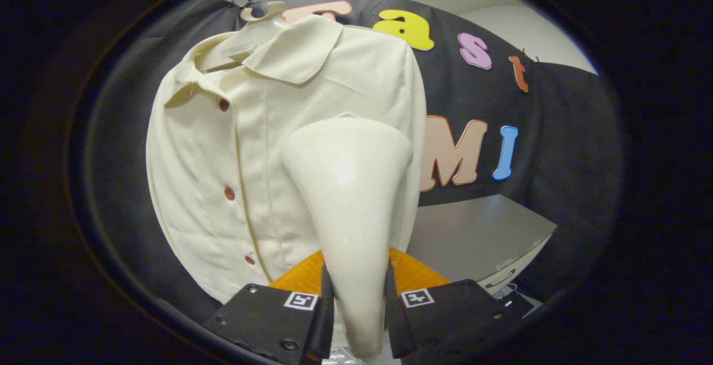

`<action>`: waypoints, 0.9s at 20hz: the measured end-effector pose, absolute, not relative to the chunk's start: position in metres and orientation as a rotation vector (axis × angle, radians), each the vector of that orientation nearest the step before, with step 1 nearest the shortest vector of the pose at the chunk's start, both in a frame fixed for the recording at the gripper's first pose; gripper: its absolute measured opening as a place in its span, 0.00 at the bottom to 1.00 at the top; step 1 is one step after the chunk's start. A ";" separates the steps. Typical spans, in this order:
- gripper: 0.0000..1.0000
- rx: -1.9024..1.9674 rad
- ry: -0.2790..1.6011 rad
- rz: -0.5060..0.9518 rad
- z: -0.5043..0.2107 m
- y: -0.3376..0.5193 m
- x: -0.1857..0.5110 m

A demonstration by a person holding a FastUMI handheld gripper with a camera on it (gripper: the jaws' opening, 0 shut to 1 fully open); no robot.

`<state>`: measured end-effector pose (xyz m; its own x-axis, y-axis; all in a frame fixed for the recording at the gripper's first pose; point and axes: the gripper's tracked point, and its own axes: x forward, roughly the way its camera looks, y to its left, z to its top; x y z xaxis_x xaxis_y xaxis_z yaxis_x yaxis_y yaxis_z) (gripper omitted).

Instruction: Iron the clothes twice with a garment steamer, once on the left side and once on the right side.

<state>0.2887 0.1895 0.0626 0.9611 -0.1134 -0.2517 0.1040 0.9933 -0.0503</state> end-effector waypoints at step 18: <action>0.40 -0.035 0.378 -0.153 -0.059 0.183 0.288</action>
<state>0.2883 0.1829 -0.0593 0.9179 -0.1558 -0.3649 0.1426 0.9878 -0.0630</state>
